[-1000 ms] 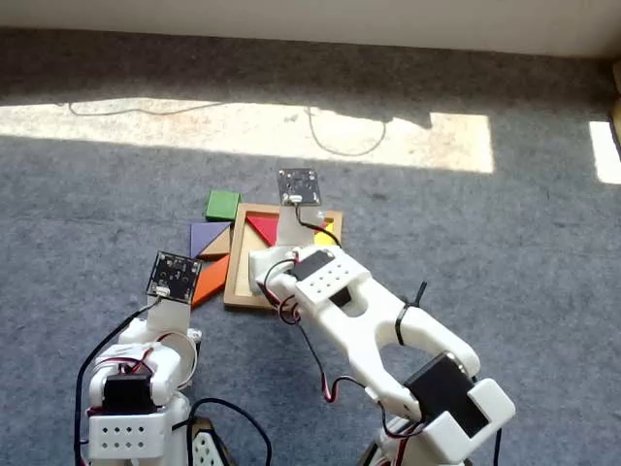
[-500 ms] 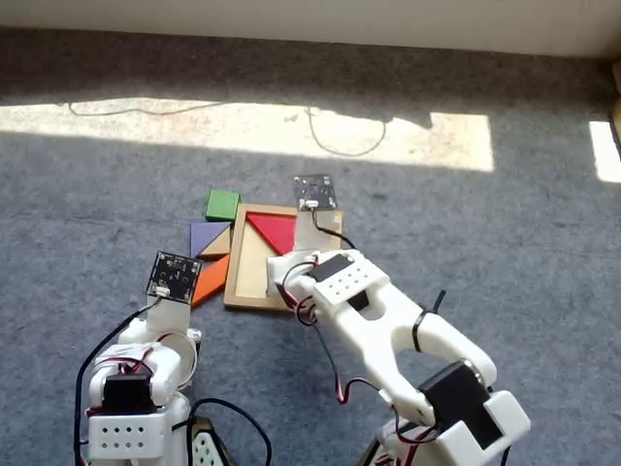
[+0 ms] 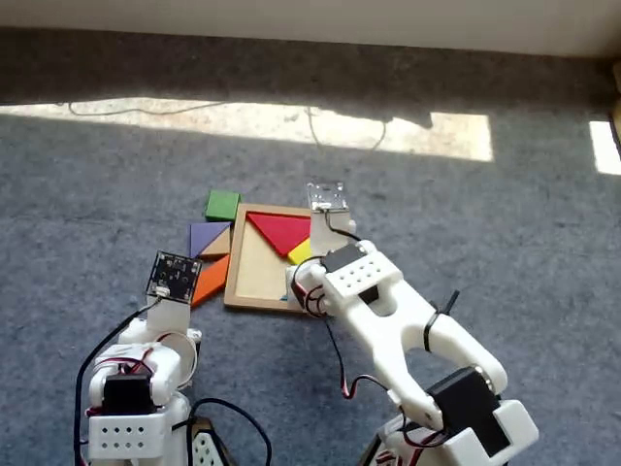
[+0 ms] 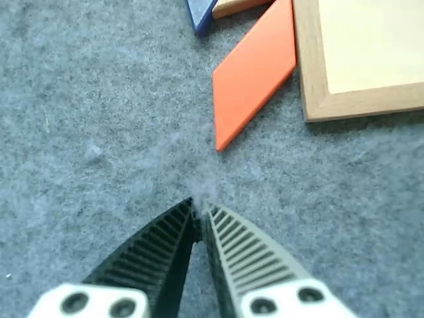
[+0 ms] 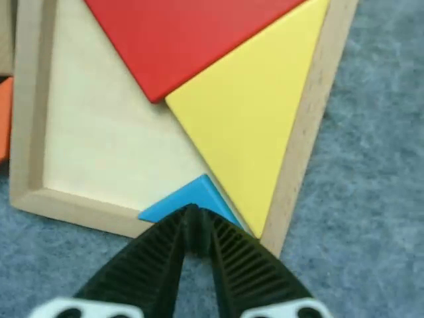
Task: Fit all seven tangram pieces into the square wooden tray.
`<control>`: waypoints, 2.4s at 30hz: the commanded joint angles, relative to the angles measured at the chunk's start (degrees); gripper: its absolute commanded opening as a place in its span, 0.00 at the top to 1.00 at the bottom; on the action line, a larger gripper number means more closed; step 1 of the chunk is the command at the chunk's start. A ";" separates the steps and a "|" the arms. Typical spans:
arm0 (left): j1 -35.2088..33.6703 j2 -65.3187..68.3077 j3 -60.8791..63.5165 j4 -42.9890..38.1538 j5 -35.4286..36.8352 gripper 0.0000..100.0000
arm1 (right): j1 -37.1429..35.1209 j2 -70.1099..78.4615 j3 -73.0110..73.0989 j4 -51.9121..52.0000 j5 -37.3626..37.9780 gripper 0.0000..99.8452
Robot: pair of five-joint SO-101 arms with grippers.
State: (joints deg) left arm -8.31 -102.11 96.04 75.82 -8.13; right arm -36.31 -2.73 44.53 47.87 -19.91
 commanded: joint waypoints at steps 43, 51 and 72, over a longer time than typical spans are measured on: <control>-0.31 -1.98 1.10 0.18 -0.35 0.99 | 23.69 -102.81 50.59 4.26 8.70 1.00; -0.13 -1.98 1.10 0.18 -0.35 0.99 | 24.40 -102.46 58.24 4.53 8.70 1.00; 2.86 -1.98 -0.92 0.18 -0.44 0.99 | 31.16 -102.46 58.24 4.70 8.70 1.00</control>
State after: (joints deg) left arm -6.20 -102.11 96.04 75.91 -8.13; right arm -5.54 -104.26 95.87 52.44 -11.91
